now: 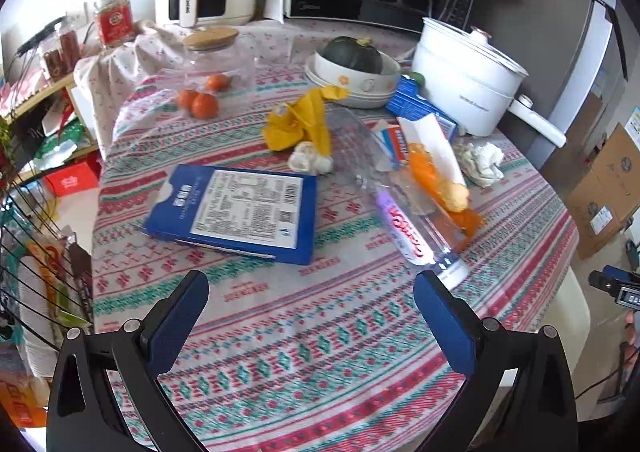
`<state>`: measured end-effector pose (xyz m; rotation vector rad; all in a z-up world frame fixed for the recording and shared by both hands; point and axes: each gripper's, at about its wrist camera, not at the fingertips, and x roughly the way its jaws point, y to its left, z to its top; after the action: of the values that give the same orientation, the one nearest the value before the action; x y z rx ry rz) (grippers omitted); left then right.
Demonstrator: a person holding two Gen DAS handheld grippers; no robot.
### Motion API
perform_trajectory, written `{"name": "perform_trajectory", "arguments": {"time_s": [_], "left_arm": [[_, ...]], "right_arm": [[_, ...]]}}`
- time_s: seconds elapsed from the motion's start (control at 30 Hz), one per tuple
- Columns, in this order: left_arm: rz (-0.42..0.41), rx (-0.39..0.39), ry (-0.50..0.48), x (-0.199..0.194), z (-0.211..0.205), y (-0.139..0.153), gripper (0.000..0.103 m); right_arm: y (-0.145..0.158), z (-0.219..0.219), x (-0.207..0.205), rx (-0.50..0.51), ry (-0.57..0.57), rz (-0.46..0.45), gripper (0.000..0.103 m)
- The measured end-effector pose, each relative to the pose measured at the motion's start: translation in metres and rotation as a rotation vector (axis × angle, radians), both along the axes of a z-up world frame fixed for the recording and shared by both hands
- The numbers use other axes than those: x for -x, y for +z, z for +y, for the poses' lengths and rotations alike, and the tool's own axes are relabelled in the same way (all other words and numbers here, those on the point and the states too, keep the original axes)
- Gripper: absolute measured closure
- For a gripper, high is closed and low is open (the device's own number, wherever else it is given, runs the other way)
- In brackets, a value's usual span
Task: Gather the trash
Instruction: 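Move the left tool to the blue biscuit box and grasp it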
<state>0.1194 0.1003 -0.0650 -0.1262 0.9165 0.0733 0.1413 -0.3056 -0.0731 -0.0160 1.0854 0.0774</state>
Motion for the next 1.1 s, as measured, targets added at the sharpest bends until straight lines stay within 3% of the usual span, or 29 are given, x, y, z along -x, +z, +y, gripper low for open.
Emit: {"name": "perform_trajectory", "arguments": {"time_s": [0.27, 0.43, 0.57, 0.7, 0.9, 1.1], "left_arm": [[0.122, 0.102, 0.205, -0.017, 0.07, -0.02, 0.0], [0.166, 0.102, 0.321, -0.052, 0.074, -0.025, 0.0], [0.203, 0.143, 0.477, -0.081, 0.073, -0.038, 0.0], [0.192, 0.084, 0.601, -0.11, 0.065, -0.045, 0.0], [0.193, 0.09, 0.78, -0.133, 0.059, -0.063, 0.0], [0.21, -0.041, 0.793, -0.145, 0.048, -0.072, 0.0]], "right_arm": [[0.02, 0.066, -0.009, -0.011, 0.113, -0.075, 0.014], [0.021, 0.094, -0.019, -0.036, 0.156, -0.068, 0.014], [0.019, 0.1, -0.021, -0.056, 0.172, -0.06, 0.014], [0.017, 0.091, -0.021, -0.06, 0.174, -0.044, 0.014], [0.018, 0.06, -0.021, -0.081, 0.138, -0.04, 0.014], [0.014, 0.038, -0.027, -0.066, 0.109, -0.028, 0.014]]}}
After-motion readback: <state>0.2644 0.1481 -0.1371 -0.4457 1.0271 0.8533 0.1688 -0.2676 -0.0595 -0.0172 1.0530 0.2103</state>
